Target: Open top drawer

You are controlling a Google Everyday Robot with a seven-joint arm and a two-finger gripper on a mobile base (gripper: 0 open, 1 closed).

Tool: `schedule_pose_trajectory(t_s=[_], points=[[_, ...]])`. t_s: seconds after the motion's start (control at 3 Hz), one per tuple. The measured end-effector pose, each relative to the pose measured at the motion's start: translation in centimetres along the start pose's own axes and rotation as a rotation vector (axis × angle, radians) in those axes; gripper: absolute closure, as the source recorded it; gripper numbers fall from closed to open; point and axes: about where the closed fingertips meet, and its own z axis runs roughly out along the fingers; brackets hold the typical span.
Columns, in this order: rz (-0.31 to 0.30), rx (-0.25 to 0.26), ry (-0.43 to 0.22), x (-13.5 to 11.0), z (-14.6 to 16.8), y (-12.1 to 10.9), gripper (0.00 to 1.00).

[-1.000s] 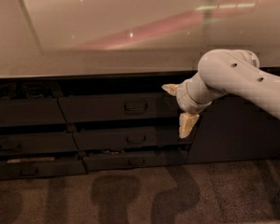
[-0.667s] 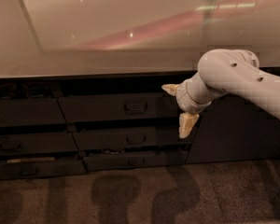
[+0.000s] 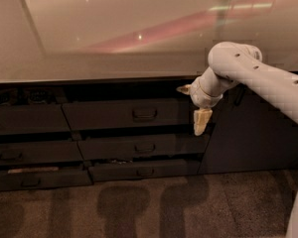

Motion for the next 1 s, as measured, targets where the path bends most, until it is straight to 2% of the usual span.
schedule_pose_trajectory(t_s=[0.33, 0.67, 1.0], points=[[0.001, 0.002, 0.0, 0.1, 0.0, -0.1, 0.0], [-0.031, 0.028, 0.01, 0.0, 0.5, -0.1, 0.0], [-0.1, 0.093, 0.037, -0.1, 1.1, 0.1, 0.0]])
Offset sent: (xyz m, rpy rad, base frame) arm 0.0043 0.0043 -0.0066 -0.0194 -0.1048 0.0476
